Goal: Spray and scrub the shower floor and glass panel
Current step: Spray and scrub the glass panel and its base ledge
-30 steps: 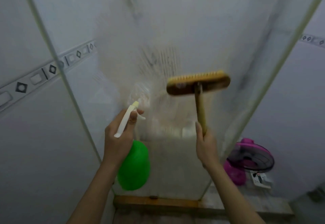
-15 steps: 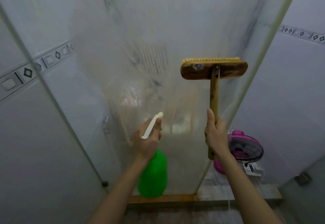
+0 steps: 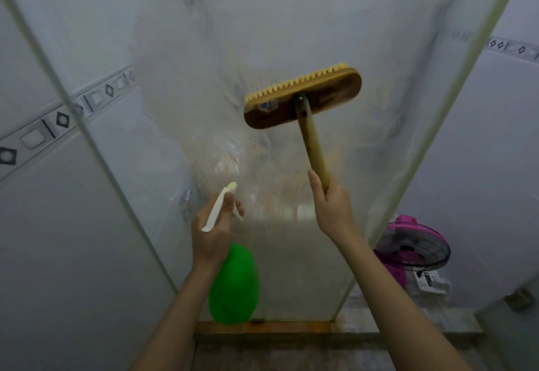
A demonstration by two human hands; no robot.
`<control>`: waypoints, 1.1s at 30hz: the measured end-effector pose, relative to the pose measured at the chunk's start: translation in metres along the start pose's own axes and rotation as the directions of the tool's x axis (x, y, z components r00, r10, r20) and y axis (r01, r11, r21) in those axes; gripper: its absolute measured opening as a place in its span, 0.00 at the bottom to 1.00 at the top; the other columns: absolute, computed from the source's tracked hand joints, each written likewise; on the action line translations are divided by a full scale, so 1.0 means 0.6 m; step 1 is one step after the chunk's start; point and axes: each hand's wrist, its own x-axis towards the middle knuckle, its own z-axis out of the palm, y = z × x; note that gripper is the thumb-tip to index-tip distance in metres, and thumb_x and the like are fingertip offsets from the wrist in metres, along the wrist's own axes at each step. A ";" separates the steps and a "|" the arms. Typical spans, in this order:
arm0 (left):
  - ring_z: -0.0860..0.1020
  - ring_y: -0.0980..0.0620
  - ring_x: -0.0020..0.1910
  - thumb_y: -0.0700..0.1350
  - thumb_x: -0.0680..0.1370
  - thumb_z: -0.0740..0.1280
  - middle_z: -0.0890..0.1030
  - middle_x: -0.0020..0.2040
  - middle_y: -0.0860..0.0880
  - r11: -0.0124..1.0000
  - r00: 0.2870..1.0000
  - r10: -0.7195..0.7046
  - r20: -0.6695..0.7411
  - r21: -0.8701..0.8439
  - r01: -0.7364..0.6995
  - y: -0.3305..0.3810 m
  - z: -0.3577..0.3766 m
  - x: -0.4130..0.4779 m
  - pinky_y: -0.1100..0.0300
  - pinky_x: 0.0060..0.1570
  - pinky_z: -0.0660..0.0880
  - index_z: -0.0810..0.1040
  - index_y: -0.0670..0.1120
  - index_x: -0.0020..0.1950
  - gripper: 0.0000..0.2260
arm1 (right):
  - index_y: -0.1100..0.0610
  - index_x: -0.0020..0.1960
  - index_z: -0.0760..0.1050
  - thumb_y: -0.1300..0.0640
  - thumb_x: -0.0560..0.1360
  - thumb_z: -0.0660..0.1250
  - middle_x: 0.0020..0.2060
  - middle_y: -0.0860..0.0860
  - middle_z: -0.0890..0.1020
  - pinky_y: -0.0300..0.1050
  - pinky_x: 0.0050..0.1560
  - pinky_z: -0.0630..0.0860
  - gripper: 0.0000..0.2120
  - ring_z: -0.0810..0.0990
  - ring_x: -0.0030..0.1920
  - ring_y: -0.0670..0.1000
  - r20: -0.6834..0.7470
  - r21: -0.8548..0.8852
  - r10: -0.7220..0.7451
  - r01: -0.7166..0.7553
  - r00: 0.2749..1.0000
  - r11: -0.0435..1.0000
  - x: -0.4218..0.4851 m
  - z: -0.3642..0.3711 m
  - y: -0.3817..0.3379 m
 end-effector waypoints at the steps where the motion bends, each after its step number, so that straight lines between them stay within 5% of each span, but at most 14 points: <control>1: 0.81 0.62 0.35 0.59 0.81 0.61 0.84 0.34 0.55 1.000 0.999 -0.004 -0.038 -0.001 0.003 -0.001 -0.009 0.000 0.69 0.37 0.75 0.81 0.51 0.39 0.18 | 0.54 0.44 0.71 0.42 0.80 0.57 0.27 0.48 0.68 0.42 0.24 0.65 0.16 0.65 0.23 0.43 0.023 -0.043 -0.009 0.010 1.000 0.999 -0.008 -0.002 0.017; 4: 0.80 0.60 0.32 0.58 0.80 0.61 0.82 0.33 0.46 1.000 0.983 -0.019 -0.184 -0.012 0.017 -0.010 -0.047 -0.002 0.71 0.33 0.73 0.81 0.47 0.39 0.19 | 0.52 0.46 0.70 0.37 0.76 0.54 0.27 0.49 0.69 0.37 0.23 0.64 0.18 0.66 0.23 0.44 0.087 -0.179 0.089 -0.073 0.992 0.981 -0.066 -0.006 0.079; 7: 0.84 0.60 0.43 0.60 0.81 0.60 0.86 0.41 0.59 0.999 0.989 -0.012 -0.149 0.040 0.018 -0.029 -0.086 0.001 0.71 0.44 0.77 0.86 0.47 0.48 0.21 | 0.55 0.45 0.69 0.35 0.75 0.51 0.28 0.50 0.70 0.39 0.24 0.66 0.24 0.69 0.24 0.46 0.108 -0.260 0.133 -0.101 0.985 0.960 -0.078 0.022 0.077; 10: 0.84 0.56 0.41 0.64 0.79 0.61 0.86 0.37 0.53 0.995 0.991 -0.028 -0.132 0.089 0.040 -0.040 -0.098 -0.002 0.64 0.43 0.79 0.85 0.46 0.43 0.24 | 0.57 0.48 0.68 0.37 0.78 0.54 0.30 0.50 0.72 0.49 0.28 0.69 0.22 0.73 0.29 0.55 0.157 -0.393 -0.003 0.066 0.988 0.917 -0.029 0.078 0.015; 13: 0.81 0.57 0.34 0.65 0.78 0.59 0.83 0.33 0.45 0.991 0.978 -0.062 -0.199 0.105 0.084 -0.034 -0.113 -0.009 0.69 0.36 0.75 0.81 0.45 0.35 0.27 | 0.54 0.46 0.66 0.34 0.76 0.51 0.31 0.49 0.71 0.48 0.28 0.71 0.23 0.72 0.28 0.53 0.257 -0.536 -0.077 0.209 0.963 0.818 -0.003 0.099 -0.008; 17: 0.82 0.66 0.47 0.60 0.83 0.58 0.87 0.43 0.59 0.997 0.981 -0.053 -0.188 0.045 0.063 -0.026 -0.159 -0.012 0.77 0.46 0.72 0.85 0.42 0.46 0.25 | 0.56 0.51 0.67 0.37 0.77 0.52 0.29 0.46 0.70 0.41 0.25 0.68 0.22 0.70 0.26 0.46 0.287 -0.649 0.074 0.137 0.955 0.748 -0.055 0.045 0.066; 20: 0.81 0.68 0.51 0.60 0.83 0.58 0.86 0.46 0.65 0.999 0.981 -0.015 -0.195 0.038 0.023 -0.024 -0.182 -0.024 0.75 0.49 0.75 0.85 0.43 0.52 0.24 | 0.56 0.55 0.68 0.36 0.78 0.52 0.34 0.50 0.77 0.50 0.33 0.77 0.23 0.78 0.31 0.53 0.300 -0.669 0.122 0.118 0.946 0.734 -0.070 0.087 0.053; 22: 0.84 0.60 0.45 0.64 0.79 0.57 0.86 0.44 0.57 0.998 0.981 -0.023 -0.191 0.046 0.032 -0.022 -0.191 -0.029 0.67 0.41 0.79 0.85 0.45 0.55 0.27 | 0.56 0.53 0.67 0.38 0.79 0.54 0.38 0.54 0.79 0.51 0.37 0.73 0.21 0.79 0.37 0.59 0.365 -0.624 0.065 0.193 0.929 0.757 -0.049 0.167 -0.001; 26: 0.75 0.53 0.23 0.64 0.79 0.56 0.76 0.25 0.43 0.996 0.983 -0.017 -0.185 0.085 0.034 -0.012 -0.205 -0.035 0.61 0.28 0.74 0.84 0.48 0.53 0.24 | 0.52 0.48 0.60 0.38 0.80 0.54 0.34 0.49 0.71 0.46 0.29 0.63 0.17 0.71 0.31 0.53 0.466 -0.575 0.013 0.292 0.884 0.764 -0.040 0.244 -0.049; 30: 0.71 0.54 0.21 0.62 0.80 0.57 0.74 0.25 0.39 0.999 0.973 -0.015 -0.232 0.038 0.024 -0.013 -0.228 -0.041 0.64 0.25 0.70 0.83 0.51 0.50 0.20 | 0.54 0.51 0.66 0.32 0.74 0.47 0.33 0.49 0.75 0.51 0.31 0.77 0.26 0.77 0.31 0.52 0.326 -0.634 0.171 0.081 0.930 0.769 -0.089 0.154 0.057; 33: 0.69 0.50 0.21 0.61 0.80 0.57 0.73 0.25 0.37 0.999 0.970 -0.013 -0.244 0.036 0.022 -0.013 -0.235 -0.045 0.63 0.25 0.69 0.83 0.50 0.50 0.20 | 0.53 0.49 0.66 0.32 0.75 0.49 0.32 0.49 0.74 0.51 0.29 0.75 0.25 0.76 0.29 0.53 0.328 -0.574 0.126 0.092 0.936 0.814 -0.088 0.185 0.038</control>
